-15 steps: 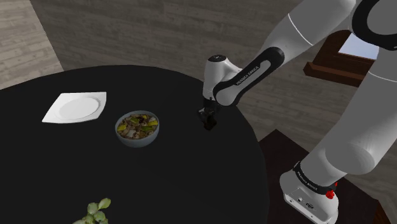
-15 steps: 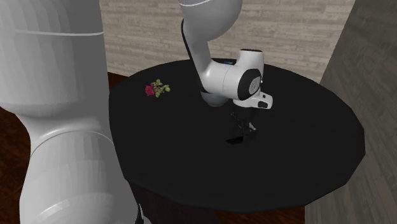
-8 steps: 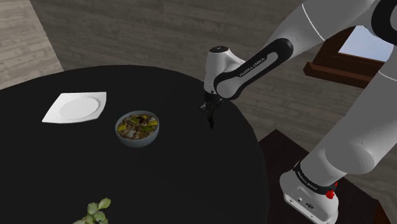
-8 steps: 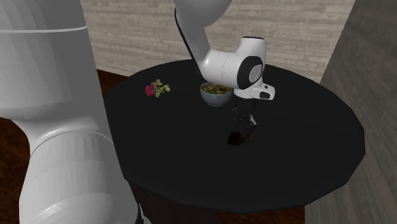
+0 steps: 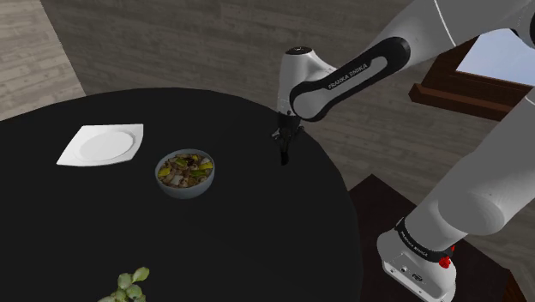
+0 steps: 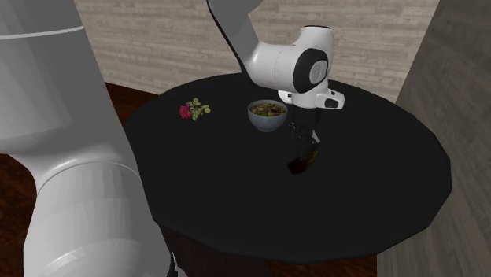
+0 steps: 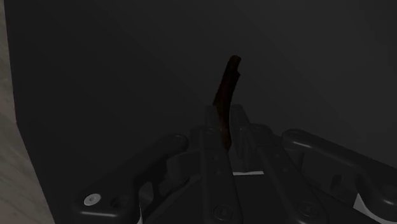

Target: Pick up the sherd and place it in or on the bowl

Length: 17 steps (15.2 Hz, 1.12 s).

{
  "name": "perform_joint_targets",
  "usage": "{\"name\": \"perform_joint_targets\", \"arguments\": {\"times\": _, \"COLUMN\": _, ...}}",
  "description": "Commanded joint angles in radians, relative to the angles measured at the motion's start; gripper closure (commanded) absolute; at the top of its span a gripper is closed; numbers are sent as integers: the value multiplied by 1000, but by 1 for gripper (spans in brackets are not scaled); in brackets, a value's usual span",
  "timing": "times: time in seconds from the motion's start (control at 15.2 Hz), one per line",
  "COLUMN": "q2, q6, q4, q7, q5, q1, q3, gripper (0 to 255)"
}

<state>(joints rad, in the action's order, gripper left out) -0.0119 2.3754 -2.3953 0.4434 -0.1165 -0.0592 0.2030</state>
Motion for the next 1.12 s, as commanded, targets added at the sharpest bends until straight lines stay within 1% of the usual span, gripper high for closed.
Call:
{"name": "perform_joint_targets", "arguments": {"times": 0.0, "q2": 20, "q6": -31, "q4": 11, "q7": -6, "q5": 10, "q1": -1, "q3": 2, "gripper": 255}}
{"name": "perform_joint_targets", "arguments": {"times": 0.79, "q2": 122, "q6": -195, "q4": 77, "q7": -43, "q5": 48, "q1": -4, "q3": 0, "gripper": 255}}
{"name": "perform_joint_targets", "arguments": {"times": 0.86, "q2": 123, "q6": -197, "q4": 78, "q7": -44, "q5": 49, "q1": -4, "q3": -1, "gripper": 255}}
{"name": "perform_joint_targets", "arguments": {"times": 1.06, "q2": 60, "q6": -213, "q4": 151, "q7": 30, "q5": 39, "q1": -34, "q3": 38, "gripper": 255}}
